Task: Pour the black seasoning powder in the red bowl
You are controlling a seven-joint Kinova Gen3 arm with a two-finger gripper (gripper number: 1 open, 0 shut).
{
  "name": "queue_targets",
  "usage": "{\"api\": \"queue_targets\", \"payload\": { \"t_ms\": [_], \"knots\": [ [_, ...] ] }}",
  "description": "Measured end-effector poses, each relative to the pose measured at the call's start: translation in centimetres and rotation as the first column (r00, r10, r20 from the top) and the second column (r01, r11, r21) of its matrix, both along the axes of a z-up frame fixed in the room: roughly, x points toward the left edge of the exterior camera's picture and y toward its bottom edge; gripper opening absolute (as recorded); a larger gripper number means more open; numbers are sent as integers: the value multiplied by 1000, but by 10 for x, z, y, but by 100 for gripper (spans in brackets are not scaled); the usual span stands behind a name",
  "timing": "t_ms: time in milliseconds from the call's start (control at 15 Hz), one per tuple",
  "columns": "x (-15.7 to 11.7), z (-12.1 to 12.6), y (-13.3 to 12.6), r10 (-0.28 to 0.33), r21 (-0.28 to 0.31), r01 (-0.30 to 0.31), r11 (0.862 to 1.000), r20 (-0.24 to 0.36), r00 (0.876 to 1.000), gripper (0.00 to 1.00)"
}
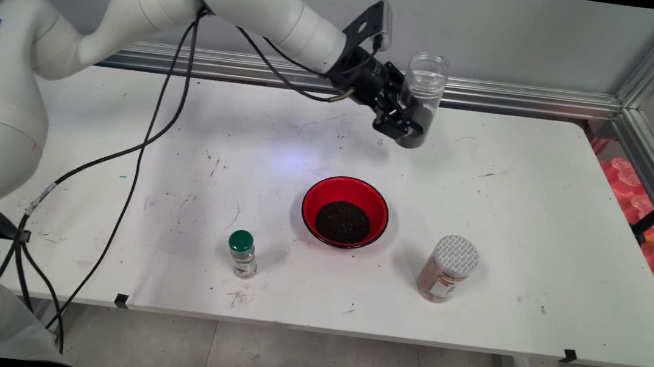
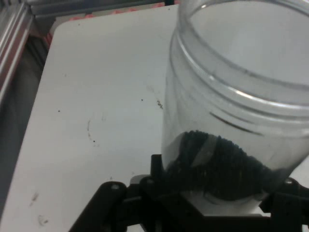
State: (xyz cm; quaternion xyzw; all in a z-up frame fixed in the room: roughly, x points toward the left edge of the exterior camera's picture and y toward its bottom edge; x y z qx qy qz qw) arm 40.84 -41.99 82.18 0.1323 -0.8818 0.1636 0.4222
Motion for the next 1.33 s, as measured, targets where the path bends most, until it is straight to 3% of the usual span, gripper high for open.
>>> {"api": "queue_targets", "payload": {
  "t_ms": [333,667,1133,1333],
  "knots": [
    [13,8,15,-81,-104,90,990,84,993,0],
    [24,9,30,-150,-202,187,961,185,971,0],
    [30,4,50,-227,-300,335,893,342,912,0],
    [32,0,58,-252,-330,402,854,413,875,0]
  ]
}}
